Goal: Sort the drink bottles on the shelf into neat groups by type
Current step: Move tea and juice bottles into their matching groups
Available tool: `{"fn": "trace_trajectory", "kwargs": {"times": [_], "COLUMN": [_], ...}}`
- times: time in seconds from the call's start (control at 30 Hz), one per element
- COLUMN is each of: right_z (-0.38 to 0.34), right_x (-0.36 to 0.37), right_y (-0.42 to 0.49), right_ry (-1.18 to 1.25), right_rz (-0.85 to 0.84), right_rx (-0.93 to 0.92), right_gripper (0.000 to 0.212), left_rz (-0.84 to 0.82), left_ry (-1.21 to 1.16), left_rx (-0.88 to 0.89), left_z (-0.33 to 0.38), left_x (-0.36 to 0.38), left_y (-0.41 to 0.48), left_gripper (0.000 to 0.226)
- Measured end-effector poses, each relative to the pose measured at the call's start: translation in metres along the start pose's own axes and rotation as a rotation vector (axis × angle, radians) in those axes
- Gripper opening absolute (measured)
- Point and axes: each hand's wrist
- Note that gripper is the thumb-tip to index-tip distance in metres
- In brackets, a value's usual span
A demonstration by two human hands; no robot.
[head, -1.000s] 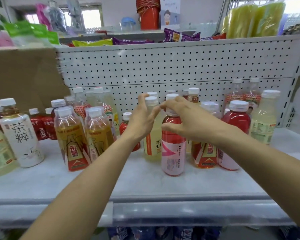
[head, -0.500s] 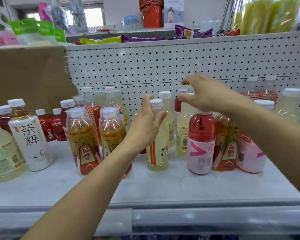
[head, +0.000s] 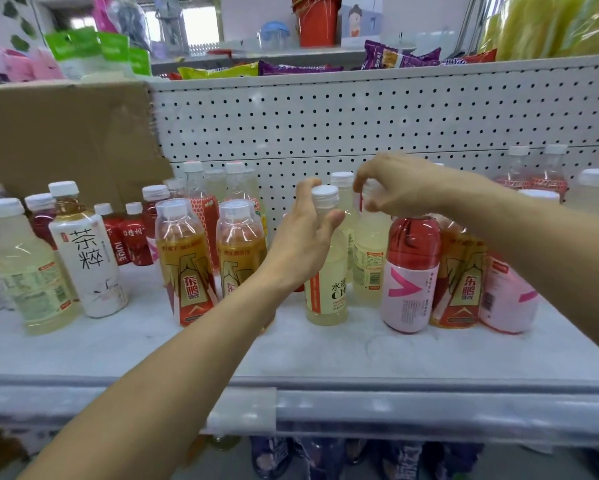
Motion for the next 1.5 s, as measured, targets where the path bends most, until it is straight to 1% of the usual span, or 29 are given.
{"fn": "trace_trajectory", "kwargs": {"times": [0.07,0.17,0.3,0.43,0.5,0.57,0.7,0.9,0.97,1.17,1.33,1.5], "right_z": [-0.003,-0.012,-0.024,-0.038,-0.048,-0.06,-0.091,-0.138,-0.151,-0.184,-0.206,-0.238], "right_x": [0.0,-0.005,-0.015,-0.021,-0.021,-0.02,-0.019,-0.015,-0.012,0.005,0.011,0.016], "right_y": [-0.009,-0.023,-0.038,-0.052,-0.059,-0.063,-0.064,-0.049,-0.041,-0.025,-0.02,-0.004], "right_ry": [0.016,0.077,0.13,0.224,0.256,0.263,0.243,0.256,0.274,0.289,0.271,0.243], "right_rz": [0.052,0.115,0.198,0.211,0.2,0.185,0.199,0.192,0.19,0.172,0.148,0.152], "right_rx": [-0.01,-0.029,-0.079,-0.113,-0.135,-0.154,-0.189,-0.166,-0.136,-0.06,-0.031,-0.074], "right_gripper": [0.036,0.039,0.037,0.039,0.04,0.04,0.038,0.038,0.038,0.032,0.036,0.038], "left_rz": [0.061,0.203,0.328,0.474,0.515,0.497,0.416,0.475,0.455,0.306,0.156,0.008], "left_ry": [-0.054,-0.147,-0.179,-0.311,-0.388,-0.386,-0.256,-0.235,-0.21,-0.178,-0.199,-0.24], "left_rx": [0.01,0.037,0.097,0.081,0.057,0.05,0.069,0.046,0.046,-0.025,-0.086,-0.11], "left_z": [0.006,0.017,0.032,0.036,0.031,0.022,-0.003,-0.049,-0.064,-0.112,-0.137,-0.151], "left_x": [0.0,0.0,-0.016,-0.045,-0.066,-0.088,-0.135,-0.199,-0.208,-0.211,-0.213,-0.228], "left_y": [-0.01,-0.024,-0.043,-0.069,-0.077,-0.083,-0.093,-0.079,-0.068,-0.03,-0.011,-0.016], "left_gripper": [0.048,0.045,0.044,0.037,0.034,0.033,0.031,0.029,0.03,0.039,0.047,0.063]}}
Point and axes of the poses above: each hand's wrist, its own y-axis towards the middle knuckle, its own x-axis out of the palm, z = x × y, and after that the axes turned 8 degrees about -y, right-handed
